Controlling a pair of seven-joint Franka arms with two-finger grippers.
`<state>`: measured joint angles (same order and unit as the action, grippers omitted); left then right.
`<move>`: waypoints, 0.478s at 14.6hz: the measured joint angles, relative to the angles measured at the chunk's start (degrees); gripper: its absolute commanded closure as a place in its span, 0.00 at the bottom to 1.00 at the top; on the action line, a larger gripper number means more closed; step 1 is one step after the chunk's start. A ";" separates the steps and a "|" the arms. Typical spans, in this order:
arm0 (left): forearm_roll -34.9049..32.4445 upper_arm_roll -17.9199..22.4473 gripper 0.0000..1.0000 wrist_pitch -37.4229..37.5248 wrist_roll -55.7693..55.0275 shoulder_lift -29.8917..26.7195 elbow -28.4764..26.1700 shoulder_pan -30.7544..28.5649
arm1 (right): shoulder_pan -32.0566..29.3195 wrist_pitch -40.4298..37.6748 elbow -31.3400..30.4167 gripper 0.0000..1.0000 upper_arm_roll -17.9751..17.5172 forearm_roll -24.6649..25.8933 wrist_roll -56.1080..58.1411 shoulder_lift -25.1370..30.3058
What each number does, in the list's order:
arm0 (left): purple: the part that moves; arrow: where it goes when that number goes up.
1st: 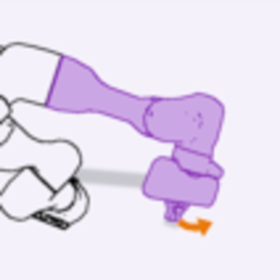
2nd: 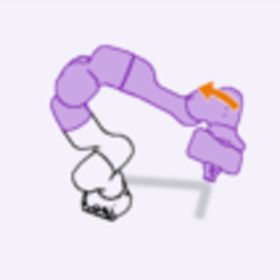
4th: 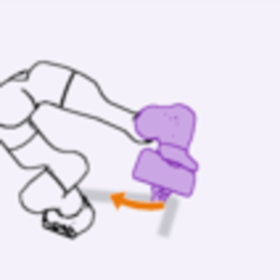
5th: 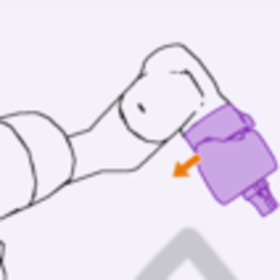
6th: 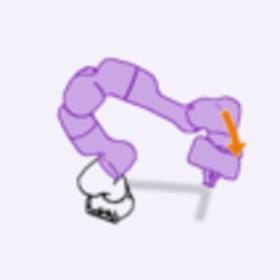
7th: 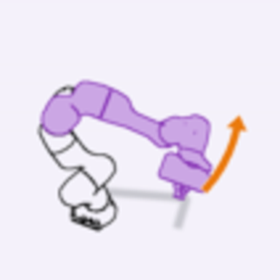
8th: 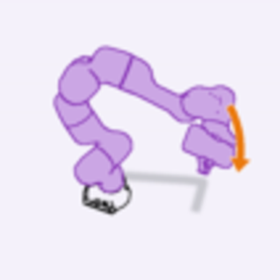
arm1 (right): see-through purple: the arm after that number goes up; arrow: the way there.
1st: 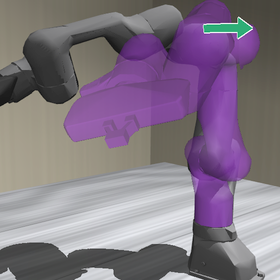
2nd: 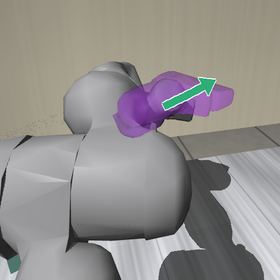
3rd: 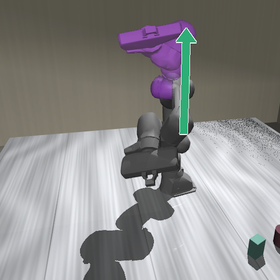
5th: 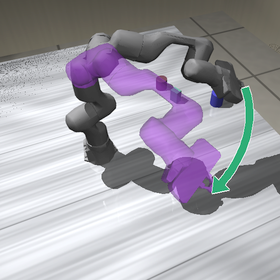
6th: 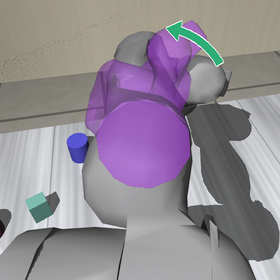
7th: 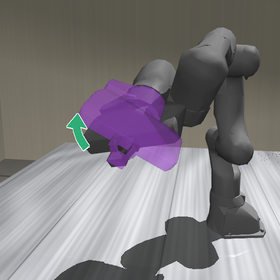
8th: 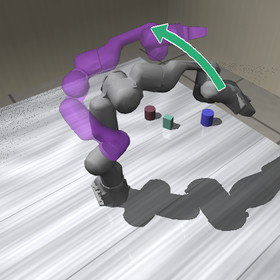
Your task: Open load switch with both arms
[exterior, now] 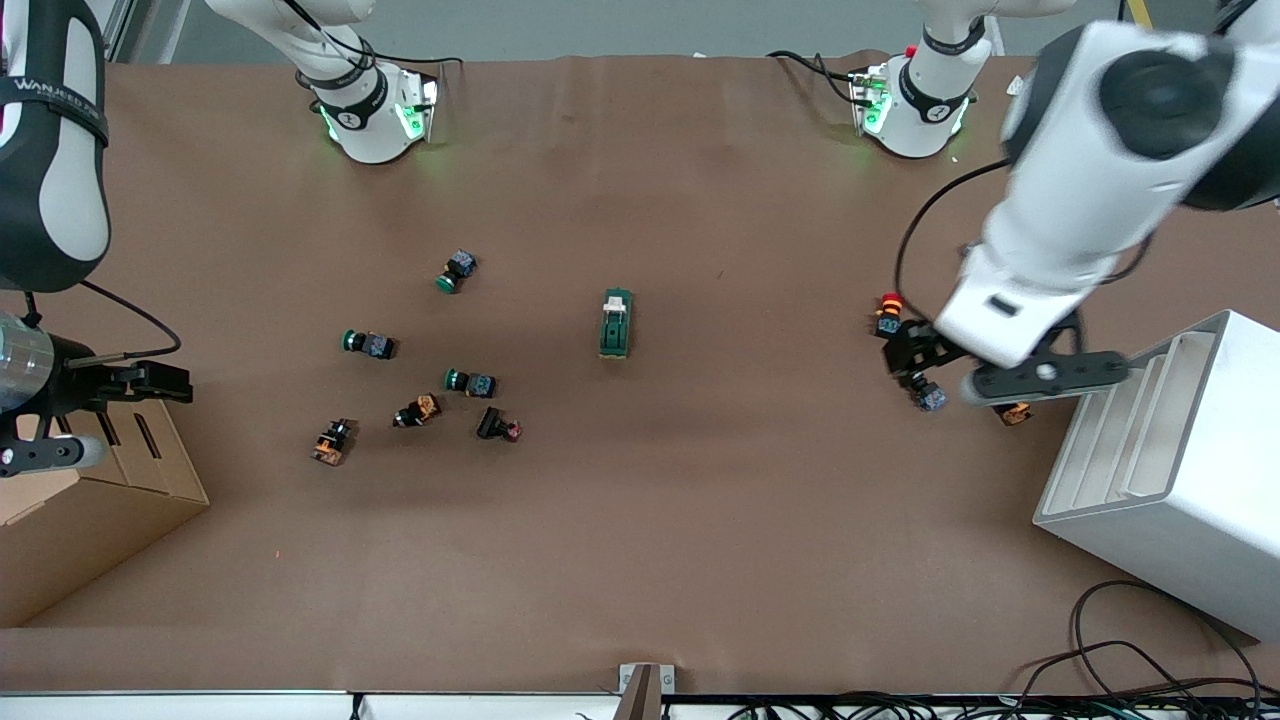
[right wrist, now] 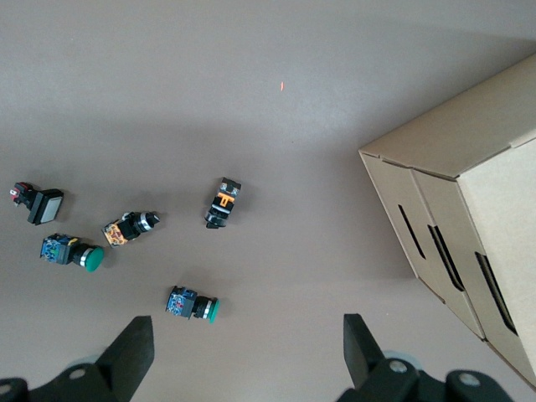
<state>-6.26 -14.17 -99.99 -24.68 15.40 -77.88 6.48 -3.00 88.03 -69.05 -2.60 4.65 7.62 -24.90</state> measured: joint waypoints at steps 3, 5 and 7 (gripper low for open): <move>6.31 7.00 0.00 1.87 11.44 -4.91 -2.87 -0.40 | -0.06 -0.82 0.45 0.00 -0.07 0.00 0.00 0.02; 6.66 8.52 0.00 4.42 15.12 -7.81 -4.71 -0.77 | -0.09 -2.50 1.26 0.00 -0.05 0.00 0.00 0.40; 6.66 8.78 0.00 5.76 17.68 -11.08 -7.89 -1.79 | -0.09 -4.88 1.84 0.00 -0.10 -0.01 0.00 1.02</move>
<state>0.41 -5.39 -94.24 -7.00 4.32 -85.77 4.70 -3.09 83.15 -67.21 -2.71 4.65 7.62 -23.88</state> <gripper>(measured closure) 0.000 0.000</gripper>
